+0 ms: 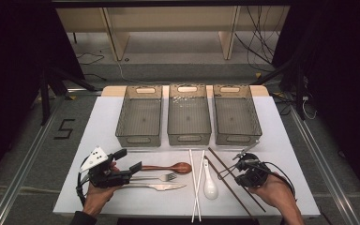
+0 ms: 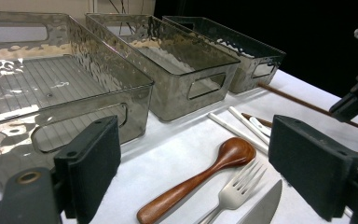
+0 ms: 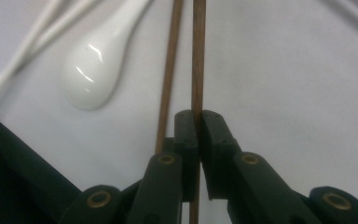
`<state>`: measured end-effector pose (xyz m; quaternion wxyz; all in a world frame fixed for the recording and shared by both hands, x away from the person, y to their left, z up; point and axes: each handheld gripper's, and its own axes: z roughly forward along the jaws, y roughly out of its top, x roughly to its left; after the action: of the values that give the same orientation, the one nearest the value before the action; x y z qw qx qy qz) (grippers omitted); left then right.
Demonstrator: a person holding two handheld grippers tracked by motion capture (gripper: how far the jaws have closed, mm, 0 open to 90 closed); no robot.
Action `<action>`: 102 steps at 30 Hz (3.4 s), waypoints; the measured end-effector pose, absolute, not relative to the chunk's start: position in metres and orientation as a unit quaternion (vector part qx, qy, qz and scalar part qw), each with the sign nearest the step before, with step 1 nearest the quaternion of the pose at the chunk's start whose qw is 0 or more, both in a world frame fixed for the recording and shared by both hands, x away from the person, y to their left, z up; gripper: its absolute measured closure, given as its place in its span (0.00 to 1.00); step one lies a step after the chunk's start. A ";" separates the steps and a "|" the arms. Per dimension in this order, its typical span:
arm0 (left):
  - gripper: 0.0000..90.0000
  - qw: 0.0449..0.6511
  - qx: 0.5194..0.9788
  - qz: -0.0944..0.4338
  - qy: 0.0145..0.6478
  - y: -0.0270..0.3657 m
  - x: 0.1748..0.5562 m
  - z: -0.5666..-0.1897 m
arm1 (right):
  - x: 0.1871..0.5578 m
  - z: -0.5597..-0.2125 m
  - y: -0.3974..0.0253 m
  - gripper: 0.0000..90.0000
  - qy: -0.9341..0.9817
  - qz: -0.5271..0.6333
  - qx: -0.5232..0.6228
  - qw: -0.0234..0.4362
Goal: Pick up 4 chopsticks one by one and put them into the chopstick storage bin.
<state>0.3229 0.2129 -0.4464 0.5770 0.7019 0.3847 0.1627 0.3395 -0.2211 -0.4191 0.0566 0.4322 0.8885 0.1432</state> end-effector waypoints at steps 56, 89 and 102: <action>0.19 0.583 0.696 0.165 0.386 0.216 0.324 -0.446 | 0.484 -0.342 -0.041 0.95 0.833 0.383 0.398 0.034; 0.19 0.588 0.693 0.163 0.383 0.216 0.324 -0.445 | 0.558 -0.365 0.022 0.95 0.794 0.389 0.467 0.013; 0.18 0.589 0.694 0.163 0.381 0.215 0.324 -0.445 | 0.558 -0.376 0.030 0.95 0.794 0.381 0.472 0.020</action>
<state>0.3238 0.2149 -0.4445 0.5892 0.6938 0.3806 0.1632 0.5578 0.0301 -0.3760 0.0204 0.4723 0.7945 0.3813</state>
